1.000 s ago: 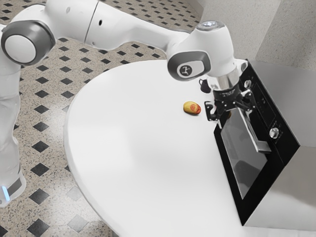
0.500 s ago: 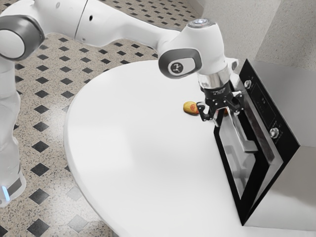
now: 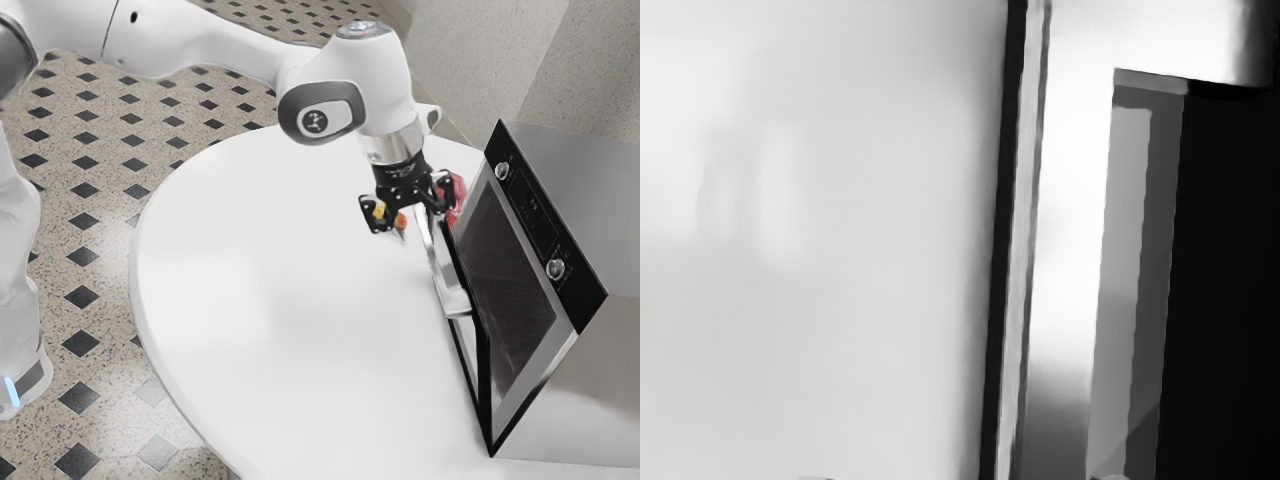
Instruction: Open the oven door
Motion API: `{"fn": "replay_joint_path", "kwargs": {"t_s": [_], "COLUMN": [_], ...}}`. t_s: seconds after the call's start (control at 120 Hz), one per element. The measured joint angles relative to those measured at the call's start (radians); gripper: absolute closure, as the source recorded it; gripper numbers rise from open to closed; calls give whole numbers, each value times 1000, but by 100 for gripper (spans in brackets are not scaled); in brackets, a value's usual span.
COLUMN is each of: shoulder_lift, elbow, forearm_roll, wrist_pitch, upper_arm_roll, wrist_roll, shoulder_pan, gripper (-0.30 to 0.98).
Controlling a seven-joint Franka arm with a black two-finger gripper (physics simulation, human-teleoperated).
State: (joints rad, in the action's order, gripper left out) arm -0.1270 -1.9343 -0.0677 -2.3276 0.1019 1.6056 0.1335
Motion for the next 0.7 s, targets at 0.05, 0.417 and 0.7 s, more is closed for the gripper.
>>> {"fn": "replay_joint_path", "kwargs": {"t_s": [0.05,0.417,0.7], "shoulder_lift": [-22,-137,-99], "elbow": [-22,144,350], "forearm_roll": [-5,-33,32], "wrist_pitch": [1,122,698], "upper_arm_roll": [1,196,-137], "wrist_roll": [0,33,338], "shoulder_pan": [-7,-174,-77], "gripper": [37,11,2]}}
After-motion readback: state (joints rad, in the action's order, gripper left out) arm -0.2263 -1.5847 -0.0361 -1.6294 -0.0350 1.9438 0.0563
